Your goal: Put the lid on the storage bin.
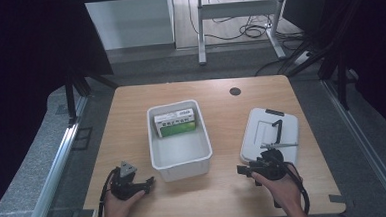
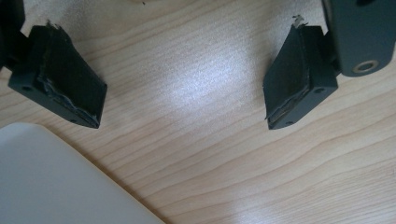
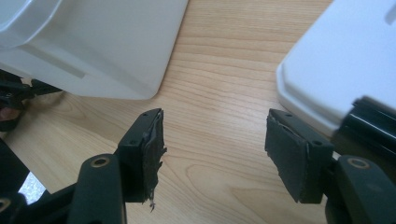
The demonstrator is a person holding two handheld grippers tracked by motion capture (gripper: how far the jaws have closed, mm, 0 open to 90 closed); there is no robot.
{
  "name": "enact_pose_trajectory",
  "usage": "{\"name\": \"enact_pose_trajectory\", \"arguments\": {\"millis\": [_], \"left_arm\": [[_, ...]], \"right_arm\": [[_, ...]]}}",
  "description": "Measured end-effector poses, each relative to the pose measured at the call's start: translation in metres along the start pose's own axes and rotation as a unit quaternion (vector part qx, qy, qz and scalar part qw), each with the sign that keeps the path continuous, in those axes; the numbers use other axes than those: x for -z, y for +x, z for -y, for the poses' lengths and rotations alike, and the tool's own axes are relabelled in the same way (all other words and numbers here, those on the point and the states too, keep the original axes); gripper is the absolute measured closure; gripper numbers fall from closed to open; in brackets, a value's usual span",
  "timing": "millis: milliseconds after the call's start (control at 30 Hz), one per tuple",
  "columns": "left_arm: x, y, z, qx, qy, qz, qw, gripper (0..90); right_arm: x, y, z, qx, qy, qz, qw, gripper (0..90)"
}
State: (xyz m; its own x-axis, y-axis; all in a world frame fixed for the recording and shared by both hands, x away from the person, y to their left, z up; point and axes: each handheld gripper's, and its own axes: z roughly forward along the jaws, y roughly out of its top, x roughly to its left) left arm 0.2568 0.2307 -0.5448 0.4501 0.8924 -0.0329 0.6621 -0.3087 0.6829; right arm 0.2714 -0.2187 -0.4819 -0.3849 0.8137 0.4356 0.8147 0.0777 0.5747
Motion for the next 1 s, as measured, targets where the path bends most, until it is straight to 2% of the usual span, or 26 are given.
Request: {"name": "enact_pose_trajectory", "arguments": {"millis": [200, 500, 633, 767, 1000], "left_arm": [[0.000, 0.000, 0.000, -0.001, 0.000, 0.001, 1.0000, 13.0], [-0.001, 0.001, -0.001, -0.002, 0.001, 0.001, 1.0000, 12.7], [-0.001, 0.001, -0.001, -0.002, 0.001, 0.001, 1.0000, 12.7], [-0.001, 0.001, -0.001, -0.001, 0.001, 0.001, 1.0000, 12.7], [-0.001, 0.001, -0.001, -0.001, 0.000, 0.001, 1.0000, 12.6]], "right_arm": [[-0.004, 0.001, -0.003, 0.003, 0.005, 0.000, 1.0000, 37.7], [0.001, 0.000, -0.003, -0.001, -0.009, 0.007, 0.9999, 38.6], [0.003, 0.000, -0.004, -0.009, -0.010, -0.003, 0.9999, 40.1], [0.005, 0.003, -0.004, -0.001, -0.006, 0.002, 1.0000, 40.7], [0.013, 0.006, -0.008, -0.004, -0.009, 0.013, 0.9999, 41.3]]}}
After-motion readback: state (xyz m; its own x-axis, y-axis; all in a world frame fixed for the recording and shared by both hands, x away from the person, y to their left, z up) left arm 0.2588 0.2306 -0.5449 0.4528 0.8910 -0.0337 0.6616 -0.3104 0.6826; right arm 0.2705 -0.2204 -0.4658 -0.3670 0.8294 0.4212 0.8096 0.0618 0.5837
